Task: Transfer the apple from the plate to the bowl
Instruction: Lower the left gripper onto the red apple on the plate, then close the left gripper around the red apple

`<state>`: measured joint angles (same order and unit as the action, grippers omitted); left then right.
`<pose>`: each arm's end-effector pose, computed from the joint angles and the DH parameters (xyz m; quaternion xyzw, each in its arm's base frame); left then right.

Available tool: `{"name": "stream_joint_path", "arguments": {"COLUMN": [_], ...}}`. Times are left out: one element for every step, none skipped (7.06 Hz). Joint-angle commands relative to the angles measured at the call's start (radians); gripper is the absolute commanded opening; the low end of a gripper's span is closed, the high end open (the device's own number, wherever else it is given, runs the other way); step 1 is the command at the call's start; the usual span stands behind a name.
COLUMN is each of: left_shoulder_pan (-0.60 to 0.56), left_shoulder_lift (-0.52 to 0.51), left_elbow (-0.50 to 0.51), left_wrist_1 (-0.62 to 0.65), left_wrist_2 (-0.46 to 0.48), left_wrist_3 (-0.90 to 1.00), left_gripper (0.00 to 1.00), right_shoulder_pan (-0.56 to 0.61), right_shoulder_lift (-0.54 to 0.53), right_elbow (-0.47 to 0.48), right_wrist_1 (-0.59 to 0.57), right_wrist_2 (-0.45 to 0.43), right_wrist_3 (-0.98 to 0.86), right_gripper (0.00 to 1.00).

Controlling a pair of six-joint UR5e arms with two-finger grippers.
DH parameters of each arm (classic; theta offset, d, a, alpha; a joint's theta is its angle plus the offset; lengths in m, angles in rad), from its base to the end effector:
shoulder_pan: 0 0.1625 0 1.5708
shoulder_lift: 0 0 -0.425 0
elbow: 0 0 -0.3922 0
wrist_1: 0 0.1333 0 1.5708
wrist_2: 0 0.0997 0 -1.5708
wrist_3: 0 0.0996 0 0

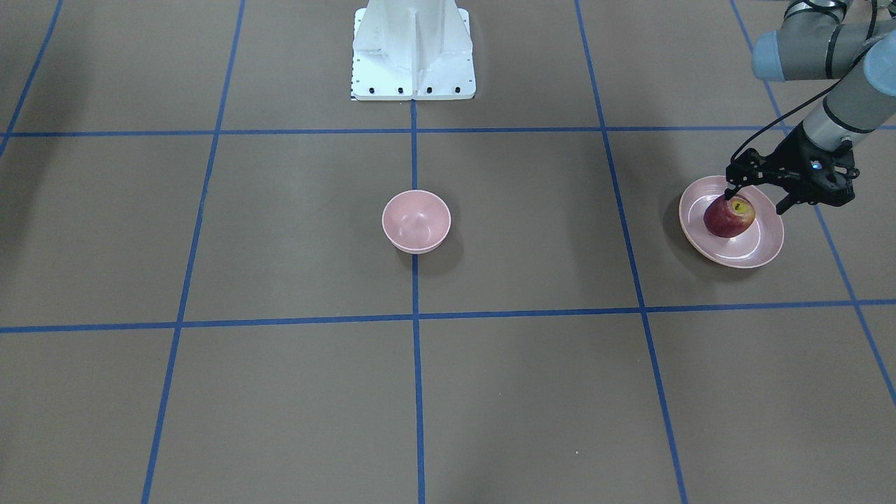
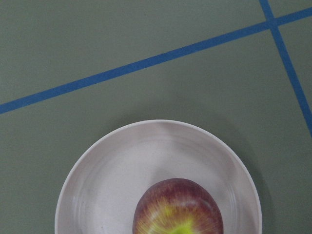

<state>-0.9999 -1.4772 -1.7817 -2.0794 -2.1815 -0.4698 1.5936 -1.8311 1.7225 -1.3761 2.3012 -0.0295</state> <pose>0.1944 -0.4437 0.5475 0.1126 0.3942 0.1383 0.9016 0.0756 -0.3846 0.6810 0.0495 -0.3556 -0.0185 0.9331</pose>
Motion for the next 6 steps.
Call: {"name": "stream_joint_path", "arguments": {"left_shoulder_pan": [0.032,0.037,0.037,0.038,0.07,0.076], "left_shoulder_lift": [-0.003,-0.005,-0.008,-0.031,-0.034,-0.038], "left_elbow": [0.019,0.056,0.103,0.114,0.119,0.129], "left_wrist_1": [-0.005,-0.054,-0.12,-0.125,-0.126,-0.128], "left_wrist_2": [0.019,0.019,0.017,0.017,0.019,0.019], "left_wrist_3": [-0.001,-0.001,-0.006,-0.054,-0.073,-0.073], "left_gripper": [0.99,0.99,0.99,0.99,0.99,0.99], "right_shoulder_pan": [0.0,0.0,0.0,0.0,0.0,0.0], "right_shoulder_lift": [0.0,-0.002,-0.002,-0.002,-0.002,-0.002], "right_elbow": [0.0,0.0,0.0,0.0,0.0,0.0], "right_wrist_1": [0.0,0.0,0.0,0.0,0.0,0.0], "right_wrist_2": [0.0,-0.002,-0.002,-0.002,0.0,-0.002], "right_wrist_3": [0.003,0.003,0.003,0.003,0.003,0.003], "right_gripper": [1.0,1.0,1.0,1.0,1.0,1.0]}}
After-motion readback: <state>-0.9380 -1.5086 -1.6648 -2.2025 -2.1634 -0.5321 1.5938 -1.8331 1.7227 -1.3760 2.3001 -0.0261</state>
